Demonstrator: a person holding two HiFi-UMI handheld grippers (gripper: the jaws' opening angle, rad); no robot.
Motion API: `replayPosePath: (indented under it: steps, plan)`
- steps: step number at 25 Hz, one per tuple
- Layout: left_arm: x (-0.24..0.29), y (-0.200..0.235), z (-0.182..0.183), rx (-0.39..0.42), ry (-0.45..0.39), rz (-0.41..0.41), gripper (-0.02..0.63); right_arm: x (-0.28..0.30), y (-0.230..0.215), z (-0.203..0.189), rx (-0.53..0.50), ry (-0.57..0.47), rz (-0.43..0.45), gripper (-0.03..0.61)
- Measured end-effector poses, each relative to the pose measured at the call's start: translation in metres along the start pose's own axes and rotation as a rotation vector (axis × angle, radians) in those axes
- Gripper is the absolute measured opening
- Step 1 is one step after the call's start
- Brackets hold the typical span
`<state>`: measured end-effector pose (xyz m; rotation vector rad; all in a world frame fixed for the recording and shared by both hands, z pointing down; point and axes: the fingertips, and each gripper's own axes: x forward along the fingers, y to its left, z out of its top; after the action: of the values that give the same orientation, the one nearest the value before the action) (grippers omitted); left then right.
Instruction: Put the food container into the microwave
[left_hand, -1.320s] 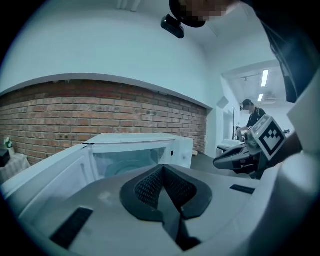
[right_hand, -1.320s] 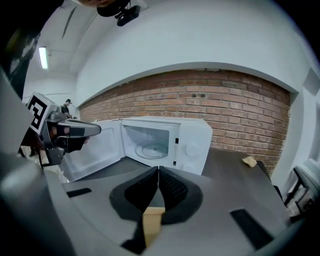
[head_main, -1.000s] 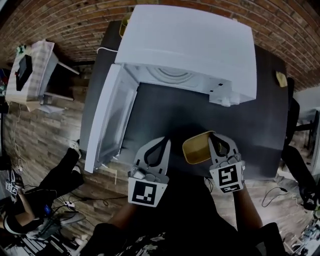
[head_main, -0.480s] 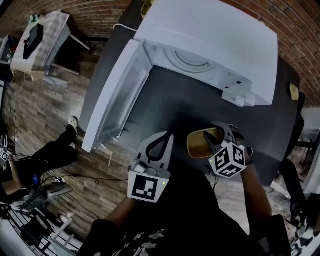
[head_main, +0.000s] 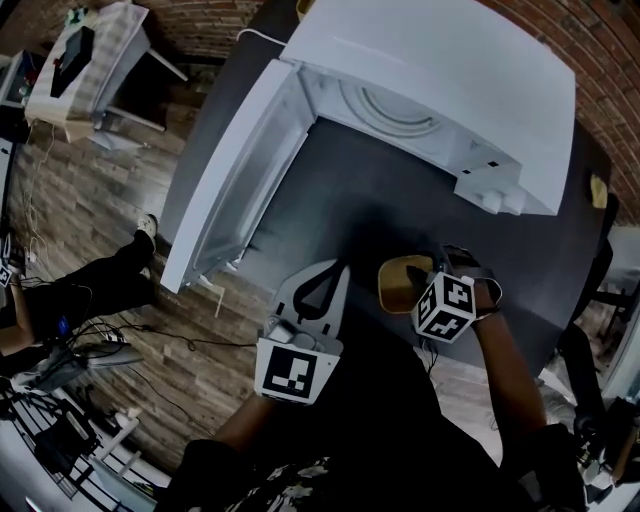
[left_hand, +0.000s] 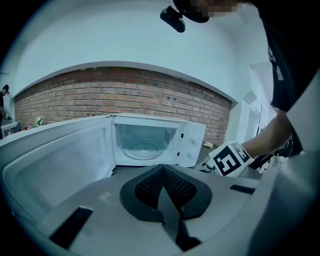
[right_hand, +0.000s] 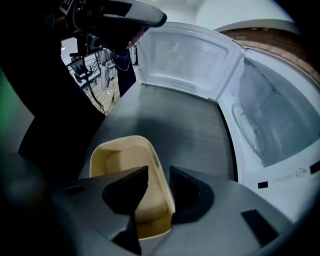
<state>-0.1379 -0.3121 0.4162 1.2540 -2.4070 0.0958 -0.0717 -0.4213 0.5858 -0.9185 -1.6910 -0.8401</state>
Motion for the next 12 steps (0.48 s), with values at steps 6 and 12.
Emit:
replayPosePath:
  steps: [6, 12]
  plan:
    - [0.005, 0.000, -0.004, 0.005, 0.010, 0.005, 0.000, 0.014, -0.002, 0.007, -0.062, 0.024, 0.026, 0.186]
    - [0.006, 0.003, -0.014, 0.076, 0.068, -0.001, -0.002, 0.033, -0.001, 0.000, -0.133, 0.117, 0.062, 0.170]
